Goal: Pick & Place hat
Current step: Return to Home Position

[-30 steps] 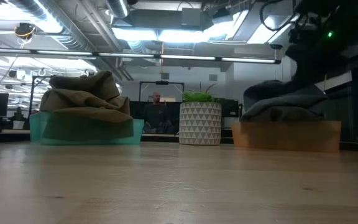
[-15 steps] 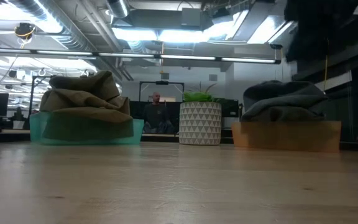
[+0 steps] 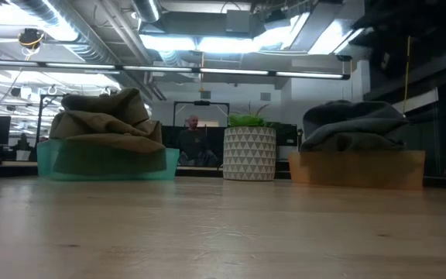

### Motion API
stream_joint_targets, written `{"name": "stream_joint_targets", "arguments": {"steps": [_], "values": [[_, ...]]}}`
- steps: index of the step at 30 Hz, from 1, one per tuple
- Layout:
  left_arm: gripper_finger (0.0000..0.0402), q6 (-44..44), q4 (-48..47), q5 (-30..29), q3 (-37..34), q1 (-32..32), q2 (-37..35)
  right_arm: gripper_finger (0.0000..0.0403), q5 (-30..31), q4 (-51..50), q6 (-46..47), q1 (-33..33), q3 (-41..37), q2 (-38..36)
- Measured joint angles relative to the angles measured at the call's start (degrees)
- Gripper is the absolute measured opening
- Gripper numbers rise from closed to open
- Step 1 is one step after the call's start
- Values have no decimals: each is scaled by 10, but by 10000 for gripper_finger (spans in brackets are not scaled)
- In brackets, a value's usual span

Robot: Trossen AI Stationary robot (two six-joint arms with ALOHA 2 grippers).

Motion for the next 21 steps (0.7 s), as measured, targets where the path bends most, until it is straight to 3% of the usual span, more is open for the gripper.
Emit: {"name": "stream_joint_targets", "arguments": {"steps": [4, 9, 12, 21], "values": [[171, 1, 1, 0, 0, 0, -3, 98, 1, -10, 84, 0, -14, -1], [171, 1, 1, -1, 0, 0, -1, 98, 26, 1, 71, 0, -24, 1], [171, -1, 1, -1, 0, 0, -1, 98, 49, 21, 4, 0, -25, 0], [171, 20, 0, 2, 0, 0, 0, 98, -8, 95, -211, 11, -74, -33]]}}
